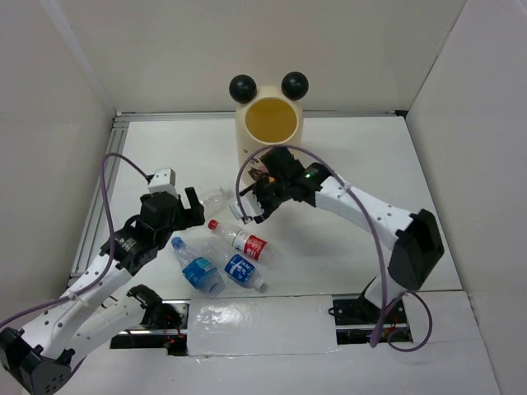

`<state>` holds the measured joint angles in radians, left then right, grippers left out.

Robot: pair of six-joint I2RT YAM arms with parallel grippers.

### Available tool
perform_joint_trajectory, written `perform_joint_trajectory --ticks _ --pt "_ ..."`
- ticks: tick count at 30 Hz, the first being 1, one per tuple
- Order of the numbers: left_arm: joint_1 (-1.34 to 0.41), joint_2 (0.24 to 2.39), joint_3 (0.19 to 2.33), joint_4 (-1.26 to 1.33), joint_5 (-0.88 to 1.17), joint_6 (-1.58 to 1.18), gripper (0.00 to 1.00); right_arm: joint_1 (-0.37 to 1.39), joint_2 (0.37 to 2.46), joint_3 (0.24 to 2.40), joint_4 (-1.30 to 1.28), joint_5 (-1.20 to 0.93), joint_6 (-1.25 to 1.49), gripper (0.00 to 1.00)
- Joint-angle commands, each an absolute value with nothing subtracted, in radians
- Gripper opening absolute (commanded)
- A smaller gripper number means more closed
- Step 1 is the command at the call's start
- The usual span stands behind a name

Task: Put the plastic bottles in the bin

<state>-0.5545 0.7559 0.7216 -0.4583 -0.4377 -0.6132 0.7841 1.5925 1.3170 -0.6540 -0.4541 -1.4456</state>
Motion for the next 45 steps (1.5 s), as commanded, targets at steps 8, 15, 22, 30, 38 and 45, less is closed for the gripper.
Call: perform_joint_trajectory --ticks 8,15,22,30,38,45 --pt "-0.408 1.057 0.773 -0.255 -0.128 -0.405 1.00 0.586 1.494 1.735 -0.406 -0.971 -0.927 0.24" --pt "-0.397 1.276 0.871 -0.195 -0.084 -0.258 1.00 0.399 1.679 1.890 -0.301 -1.091 -0.796 0.27" --pt "-0.397 1.411 0.957 -0.206 -0.155 -0.166 1.00 0.364 1.815 1.942 -0.291 -1.127 -0.781 0.50" --pt "-0.397 1.505 0.957 -0.186 -0.202 -0.109 1.00 0.344 1.783 1.977 -0.345 -1.163 -0.761 1.00" --pt "-0.388 1.669 1.020 -0.143 -0.285 -0.046 1.00 0.310 1.536 1.806 -0.373 -1.222 -0.704 1.00" --pt "-0.388 1.798 1.078 -0.178 -0.282 -0.051 0.79 0.226 1.336 1.597 -0.391 -1.232 -0.704 1.00"
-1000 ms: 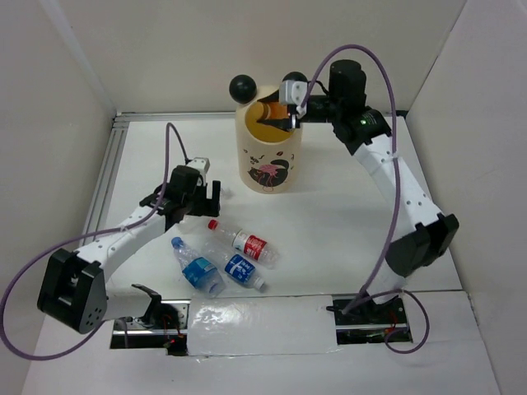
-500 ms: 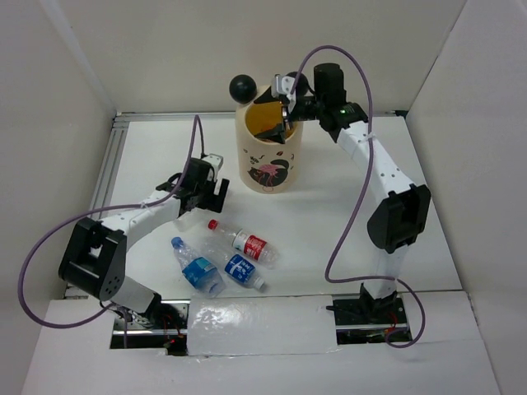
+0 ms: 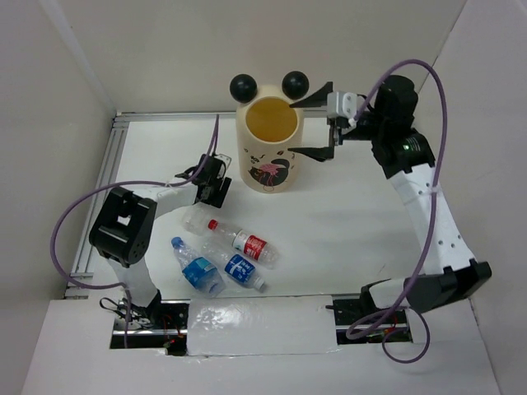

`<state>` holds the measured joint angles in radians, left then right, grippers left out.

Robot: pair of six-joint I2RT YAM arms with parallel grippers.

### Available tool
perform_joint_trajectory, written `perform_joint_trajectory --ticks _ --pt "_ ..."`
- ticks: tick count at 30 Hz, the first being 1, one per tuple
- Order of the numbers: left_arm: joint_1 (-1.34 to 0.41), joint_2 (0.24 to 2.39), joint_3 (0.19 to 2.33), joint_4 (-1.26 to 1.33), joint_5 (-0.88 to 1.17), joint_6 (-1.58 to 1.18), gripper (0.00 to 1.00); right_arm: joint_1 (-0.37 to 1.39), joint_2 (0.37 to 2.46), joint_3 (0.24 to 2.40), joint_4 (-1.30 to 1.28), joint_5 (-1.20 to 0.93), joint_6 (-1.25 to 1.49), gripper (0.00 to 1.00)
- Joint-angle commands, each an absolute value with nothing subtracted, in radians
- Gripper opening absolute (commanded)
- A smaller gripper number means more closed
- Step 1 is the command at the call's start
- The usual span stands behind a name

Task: Put the plastic bottles in the bin

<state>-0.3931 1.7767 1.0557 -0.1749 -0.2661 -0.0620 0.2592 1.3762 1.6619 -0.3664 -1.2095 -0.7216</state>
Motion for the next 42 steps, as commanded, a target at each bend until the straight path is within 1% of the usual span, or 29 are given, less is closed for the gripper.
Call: perform_joint_trajectory --ticks 1,2,3,6,7,8,9,10,11,13,15,16,17,18,19,20,21,24,25,26,30,33,36,39,42 --pt "-0.388 1.798 1.069 -0.189 -0.282 -0.061 0.75 0.213 1.321 1.582 -0.405 -1.232 -0.704 0.99" --pt "-0.379 1.784 1.069 -0.198 -0.282 -0.070 0.70 0.201 1.304 1.548 -0.414 -1.232 -0.704 0.99" --pt "-0.379 1.748 1.046 -0.198 -0.282 -0.092 0.60 0.172 1.272 1.531 -0.414 -1.241 -0.704 0.96" --pt "-0.356 1.678 1.046 -0.236 -0.261 -0.141 0.33 0.114 1.210 1.450 -0.437 -1.250 -0.704 0.89" --pt "-0.344 1.620 1.046 -0.245 -0.250 -0.152 0.15 0.098 1.197 1.428 -0.455 -1.238 -0.704 0.82" --pt "-0.335 1.588 1.046 -0.259 -0.229 -0.166 0.07 0.085 1.184 1.389 -0.501 -1.229 -0.754 0.76" --pt "-0.334 1.553 1.080 -0.284 -0.213 -0.193 0.03 0.054 1.163 1.367 -0.526 -1.215 -0.774 0.69" --pt "-0.334 1.514 1.097 -0.284 -0.184 -0.193 0.01 0.040 1.154 1.346 -0.547 -1.182 -0.790 0.60" --pt "-0.334 1.440 1.139 -0.299 -0.132 -0.207 0.00 0.006 1.144 1.297 -0.589 -1.158 -0.820 0.45" --pt "-0.351 1.364 1.184 -0.299 -0.075 -0.222 0.00 -0.029 1.129 1.250 -0.668 -1.144 -0.903 0.30" --pt "-0.388 1.278 1.224 -0.250 0.030 -0.236 0.00 -0.051 1.094 1.157 -0.722 -1.117 -0.951 0.07" --pt "-0.405 1.261 1.265 -0.221 0.064 -0.236 0.00 -0.060 1.083 1.125 -0.744 -1.102 -0.978 0.07" --pt "-0.446 1.249 1.281 -0.140 0.104 -0.236 0.00 -0.073 1.074 1.093 -0.761 -1.089 -1.009 0.10" --pt "-0.462 1.249 1.292 -0.088 0.130 -0.236 0.00 -0.074 1.060 1.027 -0.761 -1.089 -1.025 0.14" --pt "-0.474 1.238 1.311 -0.036 0.153 -0.236 0.00 -0.084 1.037 0.996 -0.761 -1.089 -1.034 0.22" --pt "-0.486 1.238 1.312 0.018 0.163 -0.247 0.00 -0.084 1.028 0.971 -0.750 -1.077 -1.034 0.23" --pt "-0.498 1.249 1.327 0.131 0.163 -0.247 0.00 -0.084 1.028 0.951 -0.750 -1.077 -1.034 0.24" --pt "-0.540 1.302 1.356 0.299 0.183 -0.238 0.00 -0.093 1.015 0.914 -0.739 -1.068 -1.045 0.26" --pt "-0.558 1.322 1.365 0.407 0.183 -0.223 0.00 -0.094 1.015 0.902 -0.764 -1.068 -1.066 0.26" --pt "-0.571 1.344 1.365 0.463 0.183 -0.181 0.00 -0.094 1.015 0.893 -0.764 -1.068 -1.066 0.26" --pt "-0.621 1.481 1.350 0.768 0.137 -0.057 0.00 -0.113 1.034 0.884 -0.753 -1.078 -1.066 0.27" --pt "-0.640 1.543 1.354 0.950 0.042 -0.028 0.00 -0.123 1.045 0.874 -0.753 -1.078 -1.066 0.27" --pt "-0.649 1.612 1.428 0.951 0.020 0.020 0.00 -0.143 1.054 0.865 -0.762 -1.078 -1.086 0.28" --pt "-0.649 1.669 1.453 0.960 -0.009 0.055 0.00 -0.167 1.054 0.854 -0.772 -1.078 -1.106 0.28" --pt "-0.649 1.713 1.482 0.983 -0.052 0.090 0.00 -0.176 1.054 0.845 -0.781 -1.088 -1.117 0.30"
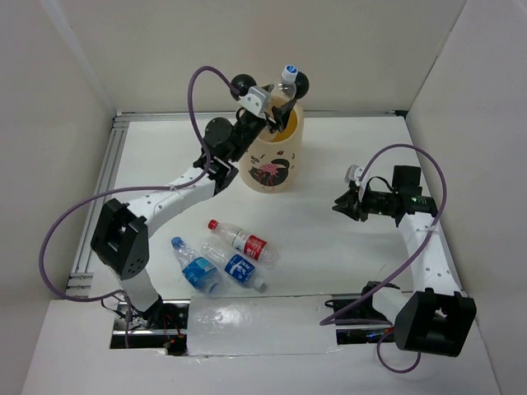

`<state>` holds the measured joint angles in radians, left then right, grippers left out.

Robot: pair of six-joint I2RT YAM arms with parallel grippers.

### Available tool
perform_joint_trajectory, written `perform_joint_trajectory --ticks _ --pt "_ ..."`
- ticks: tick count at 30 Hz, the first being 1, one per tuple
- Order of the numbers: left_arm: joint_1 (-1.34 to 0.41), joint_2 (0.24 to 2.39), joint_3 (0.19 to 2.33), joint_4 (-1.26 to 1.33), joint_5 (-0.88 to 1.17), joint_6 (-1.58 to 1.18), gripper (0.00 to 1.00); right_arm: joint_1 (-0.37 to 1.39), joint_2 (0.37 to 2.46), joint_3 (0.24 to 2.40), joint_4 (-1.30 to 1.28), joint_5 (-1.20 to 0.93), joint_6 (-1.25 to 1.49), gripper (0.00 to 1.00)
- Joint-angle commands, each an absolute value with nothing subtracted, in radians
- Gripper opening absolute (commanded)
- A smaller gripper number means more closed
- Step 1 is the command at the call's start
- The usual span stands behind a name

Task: Put the plastic bottles in the bin

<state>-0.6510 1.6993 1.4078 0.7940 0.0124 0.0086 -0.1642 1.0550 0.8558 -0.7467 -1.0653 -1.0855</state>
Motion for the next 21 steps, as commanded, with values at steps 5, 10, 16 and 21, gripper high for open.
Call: perform_joint_trajectory --ticks 5,10,16,21 --pt "-0.649 1.824 1.502 1.060 -0.095 0.109 0.02 -0.176 1.063 0.845 -0.781 -1.088 -1.126 0.57" --pt "-0.649 1.856 1.539 1.026 -0.104 0.123 0.33 -0.186 1.042 0.836 -0.793 -1.088 -1.190 0.86" --pt "-0.649 1.829 1.591 0.954 -0.106 0.133 1.00 -0.175 1.042 0.837 -0.842 -1.097 -1.305 1.00" --pt "-0.681 1.720 1.591 0.933 -0.074 0.146 1.00 -0.072 1.110 0.917 -0.842 -1.095 -1.209 1.00"
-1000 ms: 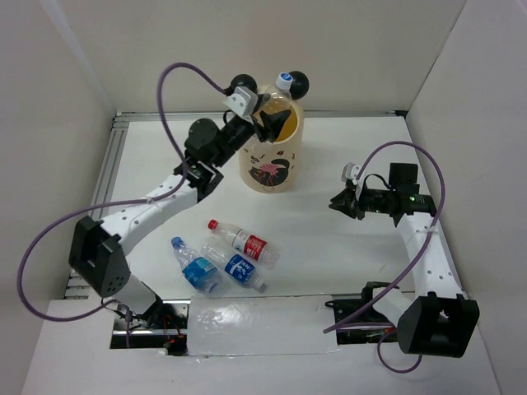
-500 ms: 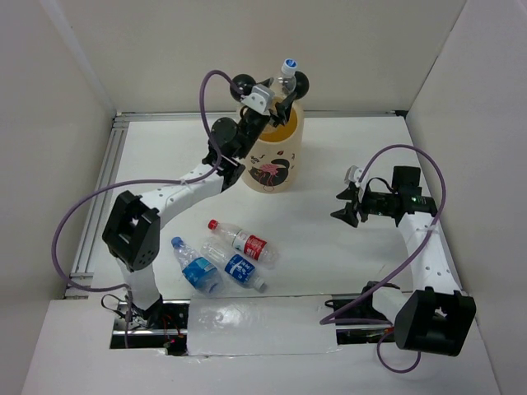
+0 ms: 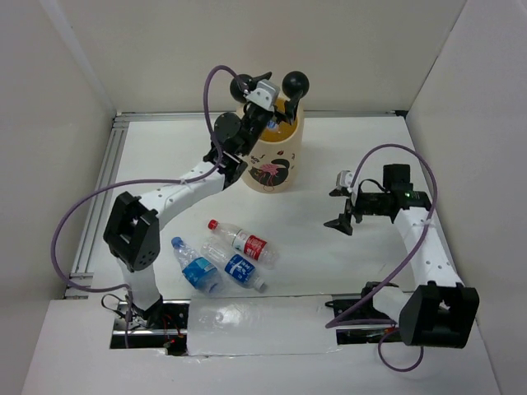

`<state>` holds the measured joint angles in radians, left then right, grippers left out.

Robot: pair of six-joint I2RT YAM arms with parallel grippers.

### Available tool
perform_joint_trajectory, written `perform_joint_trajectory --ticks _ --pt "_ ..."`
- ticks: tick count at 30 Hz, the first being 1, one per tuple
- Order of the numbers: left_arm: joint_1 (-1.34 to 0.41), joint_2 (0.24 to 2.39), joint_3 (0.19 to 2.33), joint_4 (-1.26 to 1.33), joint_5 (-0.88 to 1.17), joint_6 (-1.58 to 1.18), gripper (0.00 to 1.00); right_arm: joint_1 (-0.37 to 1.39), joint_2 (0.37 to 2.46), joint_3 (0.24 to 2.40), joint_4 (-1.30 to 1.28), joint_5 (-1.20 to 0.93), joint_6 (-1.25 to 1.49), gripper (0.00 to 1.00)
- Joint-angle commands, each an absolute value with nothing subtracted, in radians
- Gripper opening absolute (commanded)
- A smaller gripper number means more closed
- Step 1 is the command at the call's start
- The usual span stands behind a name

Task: Put the plastic bottles in the bin

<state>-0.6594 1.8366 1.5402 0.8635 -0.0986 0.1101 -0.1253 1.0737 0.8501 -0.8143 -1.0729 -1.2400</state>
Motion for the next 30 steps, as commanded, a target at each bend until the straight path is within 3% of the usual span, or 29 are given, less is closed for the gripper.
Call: perform_joint_trajectory --ticks 1,4,5,6,8,13,17,22,24,30 --pt "-0.696 1.691 1.591 0.875 -0.074 0.128 1.00 -0.042 1.129 0.940 -0.842 -1.080 -1.188 1.00" --pt "-0.724 1.533 1.550 0.628 -0.029 0.054 1.00 0.181 1.175 1.028 -0.798 -0.965 -0.991 0.73" --pt "-0.724 1.438 1.530 0.553 -0.029 0.028 1.00 0.243 1.175 1.028 -0.761 -0.869 -0.942 0.48" --pt "-0.724 1.392 1.505 0.479 -0.038 0.003 1.00 0.309 1.175 1.028 -0.711 -0.812 -0.883 0.42" --pt "-0.724 1.305 1.453 0.217 -0.159 -0.135 0.99 0.461 1.163 0.994 -0.592 -0.707 -0.769 0.42" --pt "-0.724 0.945 1.212 -0.208 -0.457 -0.404 1.00 0.661 1.291 1.005 -0.392 -0.575 -0.464 0.54" --pt "-0.724 0.728 1.054 -0.518 -0.563 -0.678 1.00 0.854 1.420 1.071 -0.281 -0.389 -0.272 0.66" --pt "-0.724 0.693 1.042 -0.984 -0.569 -1.070 1.00 0.922 1.693 1.296 -0.325 -0.342 -0.149 0.80" --pt "-0.724 0.681 0.987 -1.037 -0.560 -1.196 1.00 0.934 1.753 1.351 -0.325 -0.328 -0.138 0.86" --pt "-0.724 0.644 0.853 -1.066 -0.508 -1.359 1.00 0.943 1.928 1.457 -0.348 -0.239 -0.147 0.88"
